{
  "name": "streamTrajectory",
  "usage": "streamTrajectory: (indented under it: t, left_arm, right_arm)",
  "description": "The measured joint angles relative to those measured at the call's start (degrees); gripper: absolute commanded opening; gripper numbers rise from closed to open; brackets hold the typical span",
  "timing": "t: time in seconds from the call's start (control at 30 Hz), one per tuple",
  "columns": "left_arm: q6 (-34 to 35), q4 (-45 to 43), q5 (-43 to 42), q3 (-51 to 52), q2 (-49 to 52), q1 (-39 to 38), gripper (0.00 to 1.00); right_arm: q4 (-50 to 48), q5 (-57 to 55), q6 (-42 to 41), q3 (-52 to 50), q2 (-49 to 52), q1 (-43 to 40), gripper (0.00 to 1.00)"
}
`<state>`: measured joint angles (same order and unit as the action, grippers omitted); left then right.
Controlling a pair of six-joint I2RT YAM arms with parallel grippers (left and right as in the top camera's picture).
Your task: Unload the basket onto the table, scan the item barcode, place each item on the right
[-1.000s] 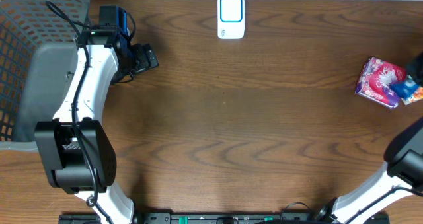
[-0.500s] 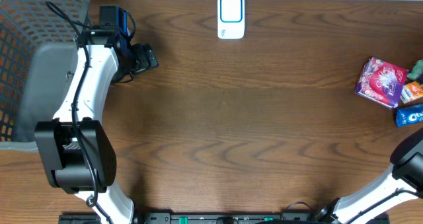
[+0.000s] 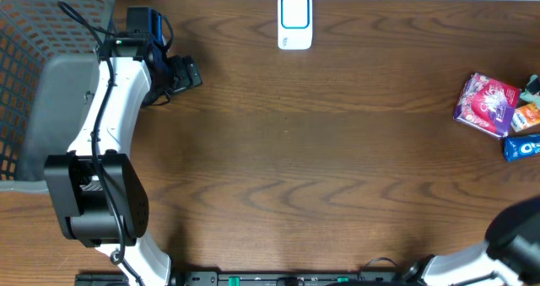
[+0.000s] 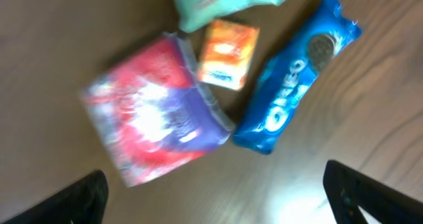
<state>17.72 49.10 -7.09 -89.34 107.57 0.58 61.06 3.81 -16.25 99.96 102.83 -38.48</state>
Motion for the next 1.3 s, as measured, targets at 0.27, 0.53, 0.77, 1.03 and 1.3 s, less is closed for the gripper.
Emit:
streamTrajectory:
  t: [0.27, 0.53, 0.77, 1.03, 1.3]
  left_arm:
    - [0.0, 0.0, 0.0, 0.0, 0.0, 0.0, 0.98]
    - [0.0, 0.0, 0.0, 0.0, 0.0, 0.0, 0.98]
    - [0.0, 0.0, 0.0, 0.0, 0.0, 0.0, 0.98]
    - [0.0, 0.0, 0.0, 0.0, 0.0, 0.0, 0.98]
    - [0.0, 0.0, 0.0, 0.0, 0.0, 0.0, 0.98]
  right_arm:
    - [8.0, 9.5, 0.9, -4.6, -15.3, 6.4, 0.99]
    - [5.9, 12.8, 1.5, -27.2, -31.5, 24.4, 0.99]
    - [6.0, 13.4, -0.3, -34.5, -33.3, 30.1, 0.99]
    - [6.9, 13.2, -0.7, -36.4, -33.3, 30.2, 0.99]
    - [5.9, 15.6, -1.4, -36.4, -33.3, 30.2, 0.99]
